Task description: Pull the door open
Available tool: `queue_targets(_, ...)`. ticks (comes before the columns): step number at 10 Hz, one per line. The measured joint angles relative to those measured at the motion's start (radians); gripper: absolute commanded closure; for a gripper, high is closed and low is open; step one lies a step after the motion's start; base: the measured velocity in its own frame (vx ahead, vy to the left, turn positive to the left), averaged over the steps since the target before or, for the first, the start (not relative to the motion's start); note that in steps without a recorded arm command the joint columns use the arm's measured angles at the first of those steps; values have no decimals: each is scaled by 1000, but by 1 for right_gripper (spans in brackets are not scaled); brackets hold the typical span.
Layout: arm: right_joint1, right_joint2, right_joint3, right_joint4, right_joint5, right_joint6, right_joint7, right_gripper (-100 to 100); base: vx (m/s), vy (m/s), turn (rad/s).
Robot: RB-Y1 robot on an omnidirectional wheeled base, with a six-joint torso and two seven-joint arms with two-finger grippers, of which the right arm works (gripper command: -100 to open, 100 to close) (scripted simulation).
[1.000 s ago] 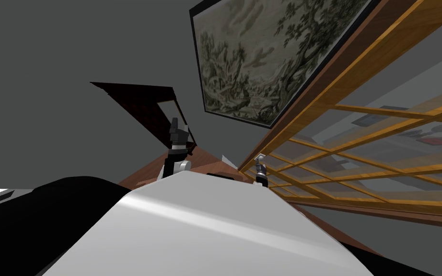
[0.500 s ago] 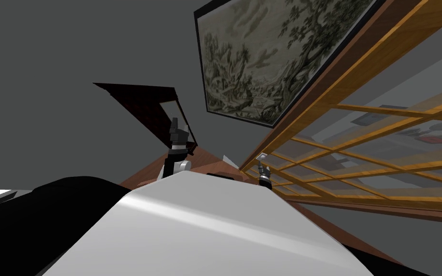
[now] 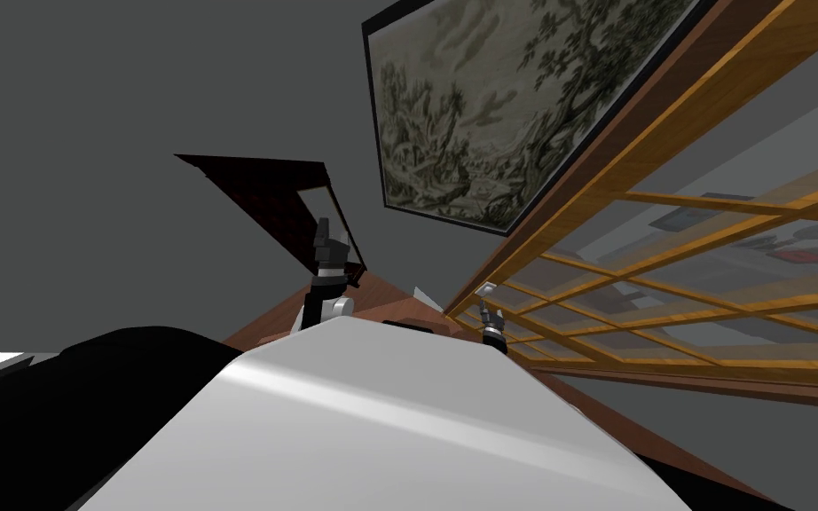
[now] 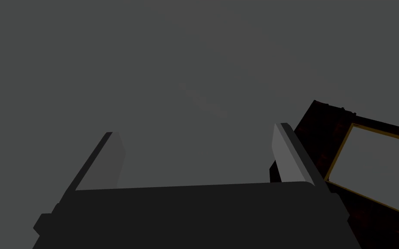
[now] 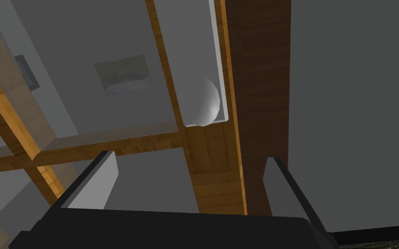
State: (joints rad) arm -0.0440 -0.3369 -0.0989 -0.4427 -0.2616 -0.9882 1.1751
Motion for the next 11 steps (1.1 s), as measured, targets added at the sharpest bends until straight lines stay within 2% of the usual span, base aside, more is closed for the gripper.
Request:
queue_targets(1, -6, -3, 1, 17, 1, -10, 3, -100, -12, 66, -6)
queue_targets(2, 21, -15, 1, -17, 3, -3, 28, -100, -18, 82, -23)
queue_targets(4, 10, -25, 3, 23, 6, -25, 52, -100, -16, 51, -2)
queue_targets(6, 13, -41, 6, 48, 10, -47, 83, -100, -10, 52, -13)
queue_targets(11, 6, -38, -1, 54, 5, -45, 96, -100, 161, -71, 32)
